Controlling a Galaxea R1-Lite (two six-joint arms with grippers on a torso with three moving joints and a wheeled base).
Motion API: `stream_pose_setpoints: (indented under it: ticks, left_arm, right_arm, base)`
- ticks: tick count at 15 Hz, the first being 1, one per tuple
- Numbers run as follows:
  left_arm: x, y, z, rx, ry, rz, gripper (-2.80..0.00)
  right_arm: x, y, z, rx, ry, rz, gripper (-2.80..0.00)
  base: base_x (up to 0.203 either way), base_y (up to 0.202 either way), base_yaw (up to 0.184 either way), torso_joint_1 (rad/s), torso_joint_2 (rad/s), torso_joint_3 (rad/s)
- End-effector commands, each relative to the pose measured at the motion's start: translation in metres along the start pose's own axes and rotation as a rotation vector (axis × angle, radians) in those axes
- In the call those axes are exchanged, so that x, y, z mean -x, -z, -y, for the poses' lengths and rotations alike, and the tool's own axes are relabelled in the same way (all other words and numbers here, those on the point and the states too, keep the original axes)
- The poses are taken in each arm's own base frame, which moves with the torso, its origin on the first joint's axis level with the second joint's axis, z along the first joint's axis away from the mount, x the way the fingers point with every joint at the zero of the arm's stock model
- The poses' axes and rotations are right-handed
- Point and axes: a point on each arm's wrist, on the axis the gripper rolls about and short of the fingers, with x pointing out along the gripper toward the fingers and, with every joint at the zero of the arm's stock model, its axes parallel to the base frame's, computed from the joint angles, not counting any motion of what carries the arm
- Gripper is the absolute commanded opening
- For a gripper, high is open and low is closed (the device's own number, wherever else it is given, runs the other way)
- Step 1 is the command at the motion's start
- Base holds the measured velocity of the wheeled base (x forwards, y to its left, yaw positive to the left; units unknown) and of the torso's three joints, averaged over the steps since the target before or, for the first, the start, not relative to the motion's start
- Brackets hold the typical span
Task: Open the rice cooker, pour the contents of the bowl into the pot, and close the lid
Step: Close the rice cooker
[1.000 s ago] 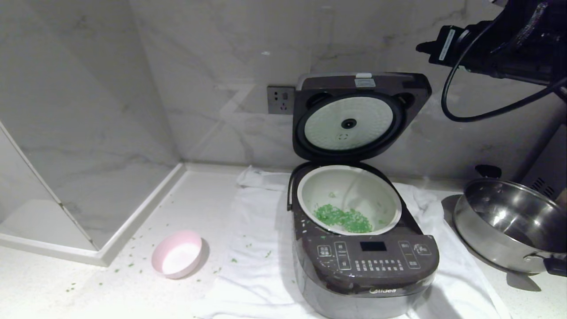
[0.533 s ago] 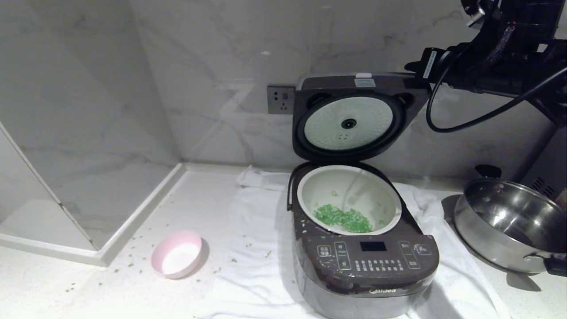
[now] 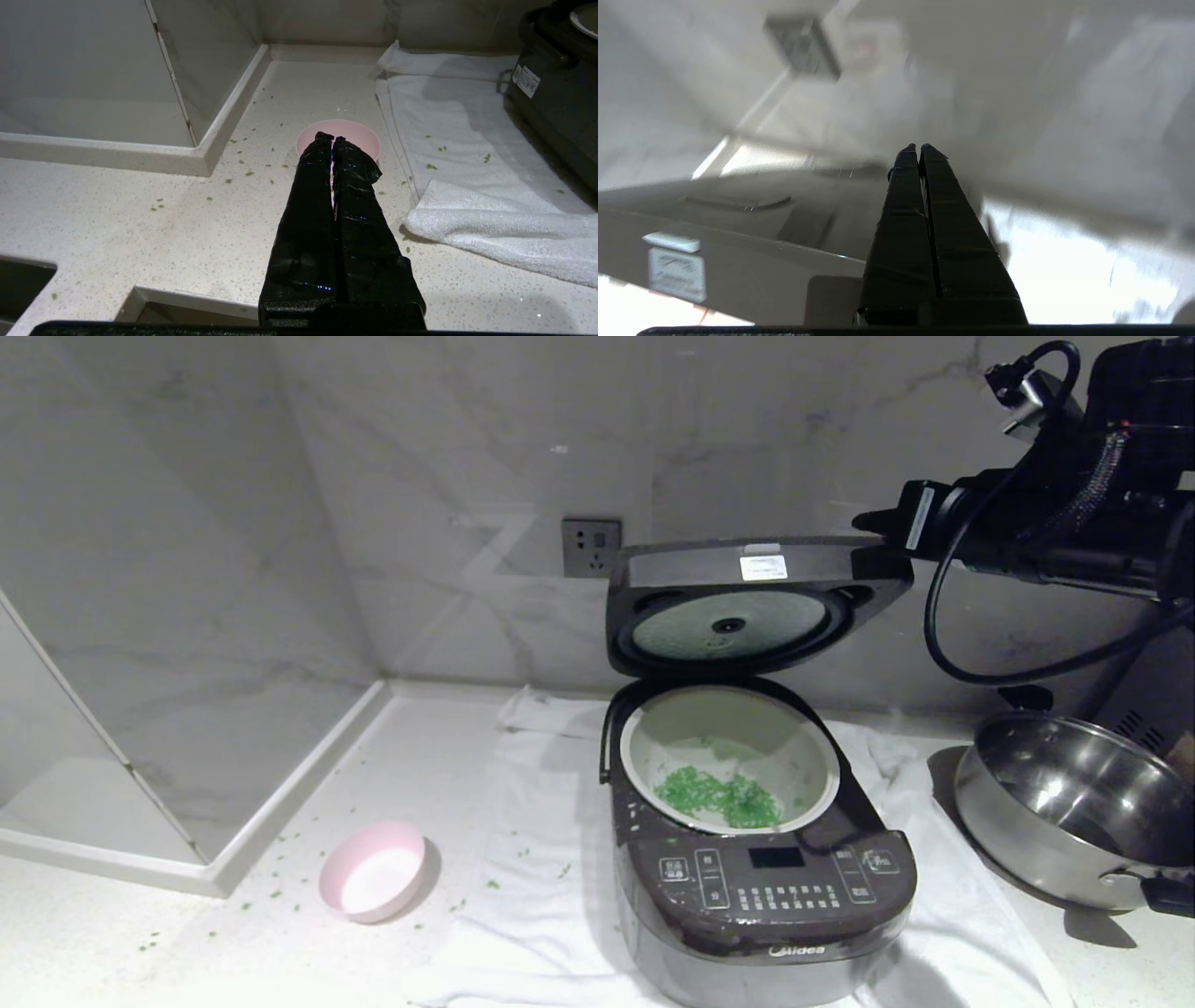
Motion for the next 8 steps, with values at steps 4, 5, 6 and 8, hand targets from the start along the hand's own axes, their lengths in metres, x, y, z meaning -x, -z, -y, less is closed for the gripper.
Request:
stream_pose_setpoints:
  ticks: [4, 5, 6, 8]
  left_arm:
    - [-0.001, 0.003, 0.0, -0.001, 0.001, -0.011, -2.8]
    - [-0.001, 0.003, 0.0, -0.002, 0.0, -0.012, -2.8]
    - [-0.001, 0.004, 0.0, -0.002, 0.0, -0.013, -2.8]
    - [-0.001, 0.004, 0.0, -0.001, 0.0, -0.016, -2.8]
  right_arm:
    - [0.061, 0.025, -0.012, -0.066, -0.029, -0.047, -2.8]
    - [0.071, 0.032, -0.011, -0.074, -0.027, -0.06, -2.8]
    - [0.082, 0.038, -0.011, -0.078, -0.026, -0.07, -2.8]
    - [0.099, 0.049, -0.01, -0.082, -0.024, -0.083, -2.8]
  base:
    - [0.0, 0.0, 0.0, 0.0, 0.0, 0.0]
    - [0.0, 0.0, 0.0, 0.0, 0.0, 0.0]
    - [0.0, 0.0, 0.0, 0.0, 0.0, 0.0]
    - [0.0, 0.0, 0.0, 0.0, 0.0, 0.0]
